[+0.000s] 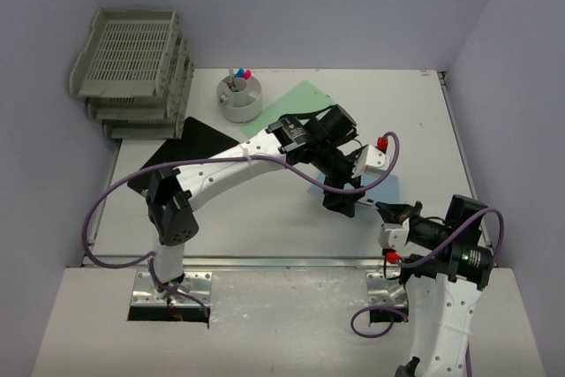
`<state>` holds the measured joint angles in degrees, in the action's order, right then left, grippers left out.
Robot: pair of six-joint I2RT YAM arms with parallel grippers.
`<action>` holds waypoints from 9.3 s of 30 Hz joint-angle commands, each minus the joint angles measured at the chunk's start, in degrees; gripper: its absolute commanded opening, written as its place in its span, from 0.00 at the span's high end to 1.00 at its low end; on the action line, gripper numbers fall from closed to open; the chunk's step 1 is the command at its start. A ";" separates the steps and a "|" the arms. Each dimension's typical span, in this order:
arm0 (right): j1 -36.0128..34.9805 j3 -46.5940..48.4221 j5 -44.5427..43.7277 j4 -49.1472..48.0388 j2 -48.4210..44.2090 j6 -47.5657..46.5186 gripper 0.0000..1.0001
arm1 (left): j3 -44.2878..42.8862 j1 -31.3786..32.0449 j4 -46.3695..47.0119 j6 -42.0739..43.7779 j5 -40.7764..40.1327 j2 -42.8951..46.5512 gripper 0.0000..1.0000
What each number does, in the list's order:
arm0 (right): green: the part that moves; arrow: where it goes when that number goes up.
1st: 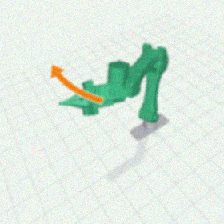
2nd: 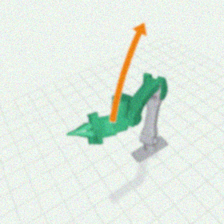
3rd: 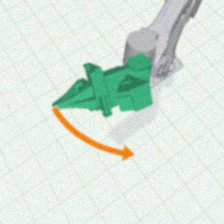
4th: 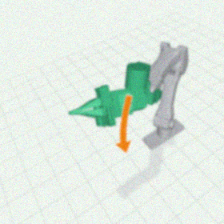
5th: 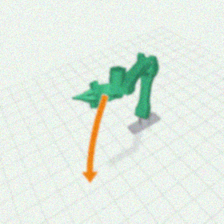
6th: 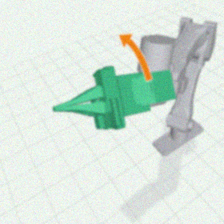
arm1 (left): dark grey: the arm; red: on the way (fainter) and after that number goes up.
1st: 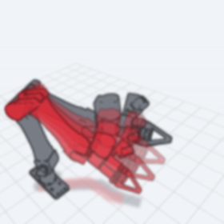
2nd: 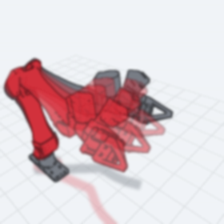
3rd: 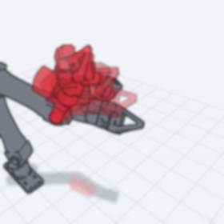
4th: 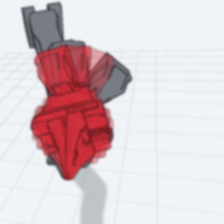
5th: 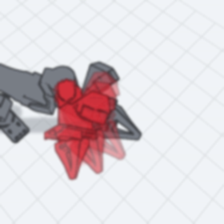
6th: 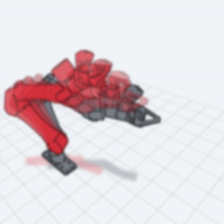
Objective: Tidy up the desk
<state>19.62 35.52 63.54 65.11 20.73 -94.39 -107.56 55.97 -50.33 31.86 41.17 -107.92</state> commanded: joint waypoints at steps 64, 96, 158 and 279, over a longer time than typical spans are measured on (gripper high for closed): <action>-0.19 -5.34 -7.48 -24.98 -10.26 45.08 0.01 | 35.45 7.84 27.91 1.54 -35.29 30.73 1.00; -0.19 -5.29 -3.64 -33.30 1.50 52.34 0.01 | 16.37 -14.33 -3.20 25.54 -44.42 36.83 1.00; -0.19 -4.49 -3.60 -32.50 7.40 52.21 0.01 | -20.05 -85.23 -24.15 112.39 -10.53 -8.94 0.91; -0.19 -3.09 -17.78 -42.37 17.64 81.01 0.01 | 59.38 -77.82 12.16 -56.99 -36.41 44.97 0.54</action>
<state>19.35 29.48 48.70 24.46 39.20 -15.20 -50.26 -22.06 -42.54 -20.09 8.70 -65.39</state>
